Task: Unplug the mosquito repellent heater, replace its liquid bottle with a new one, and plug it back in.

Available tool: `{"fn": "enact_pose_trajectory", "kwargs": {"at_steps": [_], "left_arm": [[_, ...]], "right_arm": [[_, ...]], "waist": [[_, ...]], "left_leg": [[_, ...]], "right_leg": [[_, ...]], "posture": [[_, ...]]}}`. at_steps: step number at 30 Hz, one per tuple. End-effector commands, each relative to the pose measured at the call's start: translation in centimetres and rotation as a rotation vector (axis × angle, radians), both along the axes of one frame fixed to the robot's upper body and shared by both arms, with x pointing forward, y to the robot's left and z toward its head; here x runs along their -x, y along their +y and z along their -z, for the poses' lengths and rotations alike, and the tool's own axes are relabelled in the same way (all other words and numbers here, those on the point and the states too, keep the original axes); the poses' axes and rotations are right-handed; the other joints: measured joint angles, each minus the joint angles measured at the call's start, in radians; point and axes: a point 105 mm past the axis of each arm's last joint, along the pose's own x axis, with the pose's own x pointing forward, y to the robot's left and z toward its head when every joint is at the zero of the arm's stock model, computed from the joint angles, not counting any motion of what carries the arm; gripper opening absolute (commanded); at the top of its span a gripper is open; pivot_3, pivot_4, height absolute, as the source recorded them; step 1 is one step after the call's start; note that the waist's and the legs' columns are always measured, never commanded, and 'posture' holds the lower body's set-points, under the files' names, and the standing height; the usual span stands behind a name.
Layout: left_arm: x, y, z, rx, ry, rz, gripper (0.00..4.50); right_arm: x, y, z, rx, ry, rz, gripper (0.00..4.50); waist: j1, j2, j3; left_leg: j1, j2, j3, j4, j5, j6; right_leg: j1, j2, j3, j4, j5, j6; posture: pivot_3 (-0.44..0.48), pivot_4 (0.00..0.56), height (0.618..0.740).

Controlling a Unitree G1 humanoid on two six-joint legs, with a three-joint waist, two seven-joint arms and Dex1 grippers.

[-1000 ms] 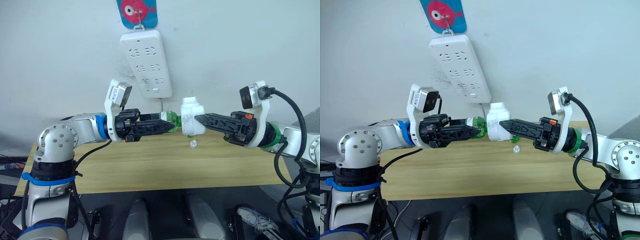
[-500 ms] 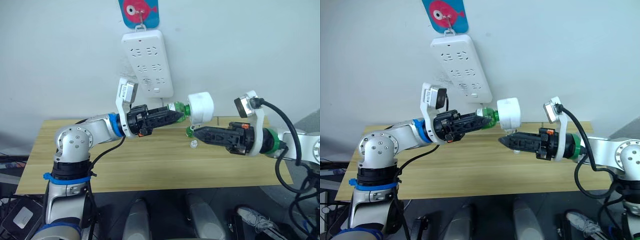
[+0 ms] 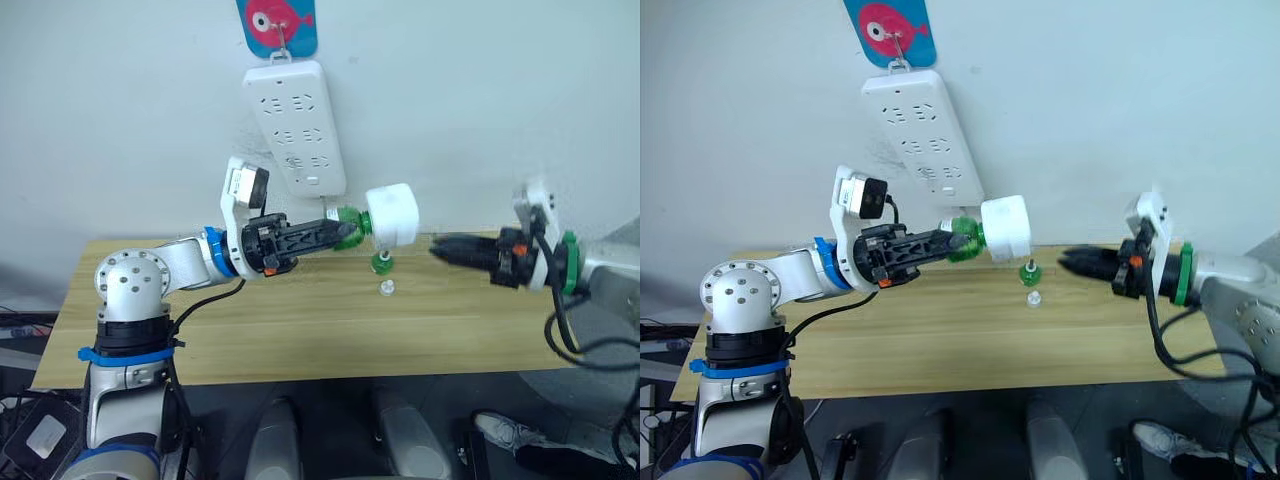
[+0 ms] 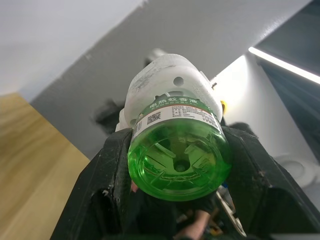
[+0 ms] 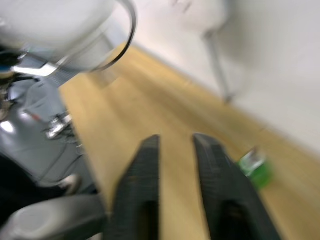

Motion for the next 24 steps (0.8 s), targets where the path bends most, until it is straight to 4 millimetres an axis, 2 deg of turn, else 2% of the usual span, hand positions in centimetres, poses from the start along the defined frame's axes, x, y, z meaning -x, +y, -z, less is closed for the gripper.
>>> {"fn": "enact_pose_trajectory", "kwargs": {"at_steps": [1, 4, 7, 11, 15, 18, 24], "left_arm": [[1.4, -0.6, -1.1, 0.011, -0.053, 0.084, 2.30], [1.6, -0.8, -1.0, 0.007, -0.055, 0.090, 2.30], [1.2, -0.9, -1.1, 0.017, -0.064, 0.062, 2.30], [1.0, -1.1, -0.8, 0.001, -0.077, 0.033, 2.30], [0.6, -1.3, -0.6, 0.001, -0.086, 0.006, 2.30], [0.7, -1.4, -0.2, -0.026, -0.099, 0.012, 2.30], [0.8, -1.2, 1.3, -0.133, -0.168, 0.020, 2.30]], "right_arm": [[-0.5, 1.4, -0.8, 0.014, -0.070, -0.090, 0.00], [0.0, 2.8, -1.3, 0.006, -0.072, -0.183, 0.00], [2.0, 4.5, -1.6, -0.017, -0.028, -0.309, 0.00], [4.6, 5.7, -2.1, -0.024, 0.007, -0.410, 0.00], [6.4, 6.1, -2.3, -0.036, 0.047, -0.460, 0.00], [6.8, 6.5, -3.1, -0.075, 0.053, -0.461, 0.00], [6.2, 6.7, -5.1, -0.159, 0.048, -0.430, 0.00]], "waist": [[0.000, 0.000, 0.000], [0.001, 0.000, 0.000], [0.004, 0.000, 0.000], [0.008, 0.000, 0.000], [0.009, 0.000, 0.000], [0.009, 0.000, 0.000], [0.005, 0.000, 0.000]], "left_leg": [[0.000, 0.000, 0.000, 0.000, 0.000, 0.000], [-0.001, 0.000, 0.000, 0.000, 0.001, -0.002], [-0.001, 0.000, 0.000, 0.000, 0.001, -0.002], [-0.001, 0.000, -0.001, 0.000, 0.001, -0.002], [-0.001, -0.001, -0.001, 0.001, 0.001, -0.001], [-0.001, -0.001, -0.001, 0.001, 0.000, 0.000], [-0.001, 0.000, 0.000, 0.000, 0.000, 0.000]], "right_leg": [[0.000, 0.000, 0.000, 0.000, 0.000, 0.000], [0.000, -0.001, -0.001, 0.000, 0.000, 0.000], [0.000, -0.001, -0.001, 0.000, 0.000, 0.000], [0.000, -0.001, -0.001, 0.000, 0.000, 0.000], [0.000, -0.001, -0.001, 0.000, 0.000, 0.000], [0.000, -0.001, -0.001, 0.000, 0.000, 0.000], [0.000, -0.001, -0.001, 0.001, 0.000, 0.000]], "posture": [[-0.155, 0.222, 0.740], [-0.154, 0.222, 0.740], [-0.146, 0.221, 0.740], [-0.148, 0.222, 0.740], [-0.155, 0.224, 0.740], [-0.158, 0.225, 0.740], [-0.164, 0.227, 0.740]]}}
